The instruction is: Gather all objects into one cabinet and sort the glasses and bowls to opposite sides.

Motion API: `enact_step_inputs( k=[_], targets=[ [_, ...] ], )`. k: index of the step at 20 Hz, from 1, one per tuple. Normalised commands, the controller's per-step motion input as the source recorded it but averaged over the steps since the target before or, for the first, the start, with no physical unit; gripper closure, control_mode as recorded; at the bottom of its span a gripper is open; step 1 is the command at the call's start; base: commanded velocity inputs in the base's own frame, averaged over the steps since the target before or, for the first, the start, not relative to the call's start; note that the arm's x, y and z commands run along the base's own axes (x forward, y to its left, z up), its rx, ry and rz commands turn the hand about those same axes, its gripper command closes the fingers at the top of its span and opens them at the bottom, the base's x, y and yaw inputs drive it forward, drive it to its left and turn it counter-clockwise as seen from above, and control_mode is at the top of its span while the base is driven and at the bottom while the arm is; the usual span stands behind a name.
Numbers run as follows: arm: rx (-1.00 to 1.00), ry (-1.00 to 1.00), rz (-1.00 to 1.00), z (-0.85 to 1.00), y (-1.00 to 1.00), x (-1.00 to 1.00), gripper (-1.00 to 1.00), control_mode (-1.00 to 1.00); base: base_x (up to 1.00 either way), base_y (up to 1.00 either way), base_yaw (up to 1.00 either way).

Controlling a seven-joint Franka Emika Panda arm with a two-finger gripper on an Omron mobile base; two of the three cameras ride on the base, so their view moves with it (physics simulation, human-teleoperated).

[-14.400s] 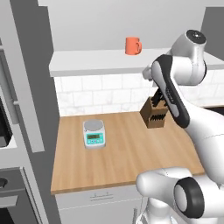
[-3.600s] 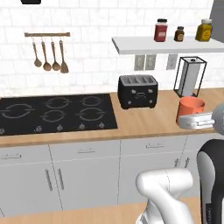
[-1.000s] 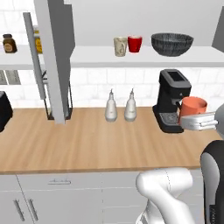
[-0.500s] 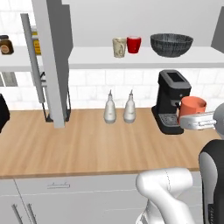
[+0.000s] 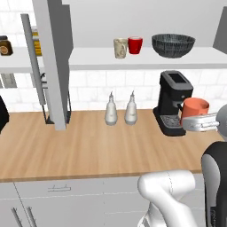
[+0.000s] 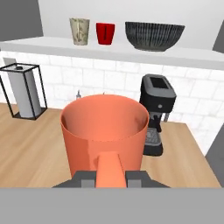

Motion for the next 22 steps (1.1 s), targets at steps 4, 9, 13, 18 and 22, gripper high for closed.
enact_step_inputs(
  k=[4, 9, 13, 18, 22],
  targets=[
    [0.0, -0.13, 0.0, 0.02, 0.0, 0.11, 1.0, -1.0, 0.0, 0.0, 0.0],
    [0.0, -0.15, 0.0, 0.11, 0.0, 0.01, 1.0, -1.0, 0.0, 0.0, 0.0],
    [0.0, -0.06, 0.0, 0.25, 0.0, 0.0, 1.0, -1.0, 0.0, 0.0, 0.0],
    [0.0, 0.01, 0.03, 0.42, 0.0, 0.0, 1.0, -1.0, 0.0, 0.0, 0.0],
    [0.0, 0.11, 0.04, 0.47, 0.0, 0.0, 1.0, -1.0, 0.0, 0.0, 0.0]
  ],
)
